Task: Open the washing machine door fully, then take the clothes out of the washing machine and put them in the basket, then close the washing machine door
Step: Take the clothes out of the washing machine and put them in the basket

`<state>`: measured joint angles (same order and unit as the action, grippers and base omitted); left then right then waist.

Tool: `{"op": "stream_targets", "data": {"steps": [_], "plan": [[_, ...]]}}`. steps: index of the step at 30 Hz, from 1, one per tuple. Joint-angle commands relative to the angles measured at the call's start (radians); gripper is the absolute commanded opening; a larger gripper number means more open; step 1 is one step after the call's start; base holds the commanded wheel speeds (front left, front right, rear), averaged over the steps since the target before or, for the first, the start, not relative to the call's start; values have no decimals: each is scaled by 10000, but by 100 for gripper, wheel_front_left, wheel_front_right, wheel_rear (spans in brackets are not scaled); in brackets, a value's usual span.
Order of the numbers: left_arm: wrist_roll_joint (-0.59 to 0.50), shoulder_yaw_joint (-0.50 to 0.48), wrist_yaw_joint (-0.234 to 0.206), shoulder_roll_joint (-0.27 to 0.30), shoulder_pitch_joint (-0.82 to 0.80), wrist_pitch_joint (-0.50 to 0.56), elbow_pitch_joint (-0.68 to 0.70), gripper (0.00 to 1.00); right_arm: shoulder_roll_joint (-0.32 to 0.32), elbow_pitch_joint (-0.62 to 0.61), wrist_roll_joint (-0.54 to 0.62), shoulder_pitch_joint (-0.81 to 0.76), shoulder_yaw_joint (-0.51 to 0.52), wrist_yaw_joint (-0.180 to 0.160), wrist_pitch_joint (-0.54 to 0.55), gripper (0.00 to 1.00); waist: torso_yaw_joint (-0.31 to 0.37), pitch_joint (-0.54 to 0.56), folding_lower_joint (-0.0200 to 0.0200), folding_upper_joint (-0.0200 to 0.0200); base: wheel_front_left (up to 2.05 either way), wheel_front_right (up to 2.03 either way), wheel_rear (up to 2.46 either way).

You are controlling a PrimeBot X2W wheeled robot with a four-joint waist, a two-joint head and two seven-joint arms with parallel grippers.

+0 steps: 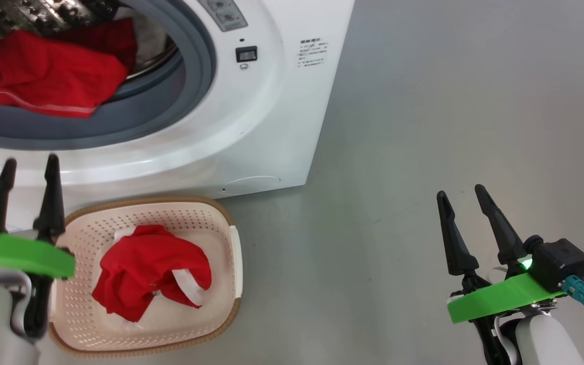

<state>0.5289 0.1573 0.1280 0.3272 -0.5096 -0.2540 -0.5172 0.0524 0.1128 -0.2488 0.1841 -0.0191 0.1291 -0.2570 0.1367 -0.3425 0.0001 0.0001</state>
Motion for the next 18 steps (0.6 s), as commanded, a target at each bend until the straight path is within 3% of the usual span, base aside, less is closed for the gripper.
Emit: {"op": "stream_targets", "data": {"steps": [1, 18], "plan": [[-174, -523, 26, 350, 352, -78, 496, 100, -22, -249, 70, -94, -181, 16, -48, 100, -75, 6, -1, -1, 0, 0, 0], [-716, -2201, 26, -162, 3234, -78, 2999, 100, -22, -302, 201, -10, -98, 16, -48, 100, -367, -171, -1, -1, 0, 0, 0]]}}
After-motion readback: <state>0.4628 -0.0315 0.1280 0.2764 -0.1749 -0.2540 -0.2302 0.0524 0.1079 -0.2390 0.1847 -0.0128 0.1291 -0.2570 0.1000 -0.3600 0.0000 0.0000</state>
